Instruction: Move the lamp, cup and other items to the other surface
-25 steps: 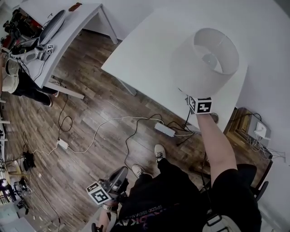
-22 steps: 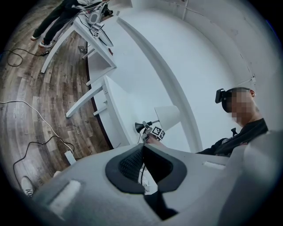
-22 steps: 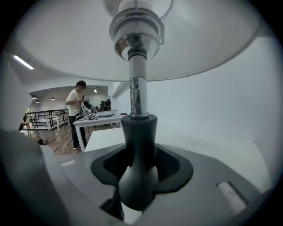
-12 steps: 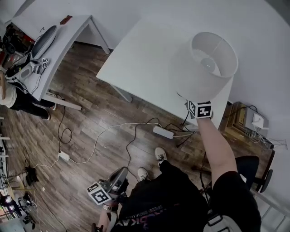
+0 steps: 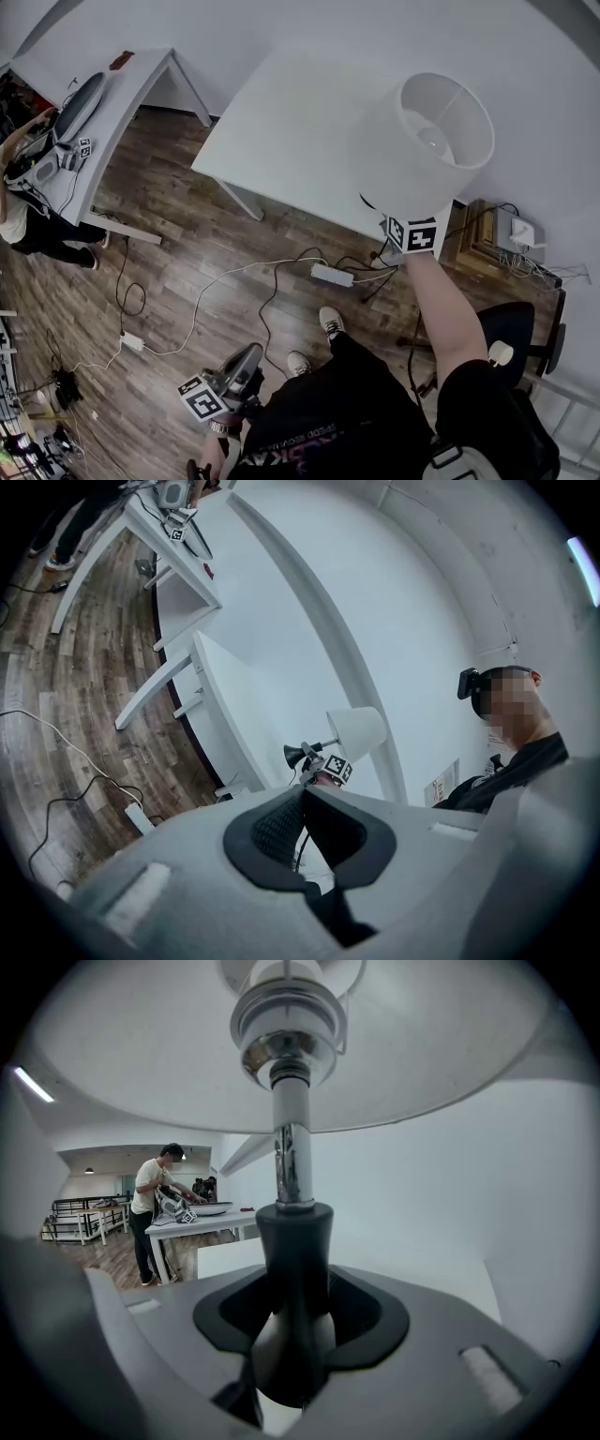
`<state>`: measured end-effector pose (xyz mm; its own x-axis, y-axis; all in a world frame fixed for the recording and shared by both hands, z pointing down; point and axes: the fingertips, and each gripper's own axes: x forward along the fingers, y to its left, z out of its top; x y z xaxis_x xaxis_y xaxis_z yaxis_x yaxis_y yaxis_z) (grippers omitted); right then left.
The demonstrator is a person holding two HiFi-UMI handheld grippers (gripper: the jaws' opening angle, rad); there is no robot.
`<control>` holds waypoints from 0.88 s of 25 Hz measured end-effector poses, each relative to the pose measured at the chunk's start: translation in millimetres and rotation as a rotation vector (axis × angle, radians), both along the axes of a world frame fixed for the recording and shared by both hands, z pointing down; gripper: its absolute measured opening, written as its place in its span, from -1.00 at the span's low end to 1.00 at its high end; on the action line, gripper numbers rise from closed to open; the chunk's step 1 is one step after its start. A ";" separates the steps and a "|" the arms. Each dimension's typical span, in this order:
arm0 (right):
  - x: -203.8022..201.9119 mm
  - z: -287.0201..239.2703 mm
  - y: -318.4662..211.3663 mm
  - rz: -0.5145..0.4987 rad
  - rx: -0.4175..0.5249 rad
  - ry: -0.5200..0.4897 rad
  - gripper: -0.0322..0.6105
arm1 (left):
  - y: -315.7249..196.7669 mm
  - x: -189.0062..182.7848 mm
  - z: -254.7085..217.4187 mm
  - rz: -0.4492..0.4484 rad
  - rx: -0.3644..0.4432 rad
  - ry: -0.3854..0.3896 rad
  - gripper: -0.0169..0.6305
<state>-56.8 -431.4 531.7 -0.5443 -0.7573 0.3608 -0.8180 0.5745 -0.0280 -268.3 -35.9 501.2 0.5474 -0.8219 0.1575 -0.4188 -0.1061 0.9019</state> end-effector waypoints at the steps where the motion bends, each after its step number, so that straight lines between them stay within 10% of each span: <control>1: 3.1 -6.3 5.1 0.011 0.008 -0.003 -0.38 | 2.0 -1.5 -1.4 0.007 0.004 0.000 -0.96; 22: 118.6 -70.4 129.3 0.266 0.067 -0.001 -0.38 | 20.7 8.2 -28.8 0.278 0.115 0.017 -0.96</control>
